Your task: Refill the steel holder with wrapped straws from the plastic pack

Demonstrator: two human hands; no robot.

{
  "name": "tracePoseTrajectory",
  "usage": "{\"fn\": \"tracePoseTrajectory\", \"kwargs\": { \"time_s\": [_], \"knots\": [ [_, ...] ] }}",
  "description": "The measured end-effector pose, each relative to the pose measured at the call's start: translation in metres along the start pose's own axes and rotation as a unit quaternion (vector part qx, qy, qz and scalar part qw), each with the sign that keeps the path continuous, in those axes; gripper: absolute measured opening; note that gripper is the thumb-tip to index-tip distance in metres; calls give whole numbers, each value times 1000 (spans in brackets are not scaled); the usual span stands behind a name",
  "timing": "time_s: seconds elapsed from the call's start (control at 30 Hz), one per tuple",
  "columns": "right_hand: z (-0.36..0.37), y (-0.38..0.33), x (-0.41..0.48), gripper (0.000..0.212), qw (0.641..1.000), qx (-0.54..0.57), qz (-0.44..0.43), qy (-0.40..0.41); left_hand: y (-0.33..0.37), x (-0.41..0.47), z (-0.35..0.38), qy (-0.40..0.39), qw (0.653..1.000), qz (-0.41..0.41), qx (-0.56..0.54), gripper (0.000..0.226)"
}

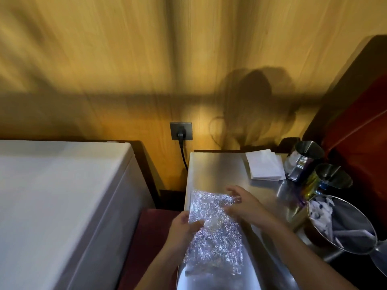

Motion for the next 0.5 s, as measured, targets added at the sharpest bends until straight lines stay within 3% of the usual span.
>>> {"fn": "tracePoseTrajectory", "kwargs": {
  "time_s": [0.1,0.17,0.23,0.33,0.5],
  "knots": [
    [-2,13,13,57,997,53,6,57,-1,11,3,54,997,31,48,49],
    [-3,22,20,56,993,59,22,97,9,12,9,67,985,93,127,52],
    [-2,30,27,55,990,55,39,120,18,10,16,62,947,175,261,44],
    [2,35,31,53,988,35,50,139,20,6,32,2,850,259,459,35],
    [6,28,35,37,982,-89,14,163,17,5,34,-27,815,292,500,37]
  ]
}}
Point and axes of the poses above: each hand's wrist, its own x-axis towards the middle knuckle, its own z-axis out of the palm, y = z × x, the point moved 7 cm from there along x, towards the middle knuckle, and after that the axes turned 12 degrees about z, right-handed, at the moved point
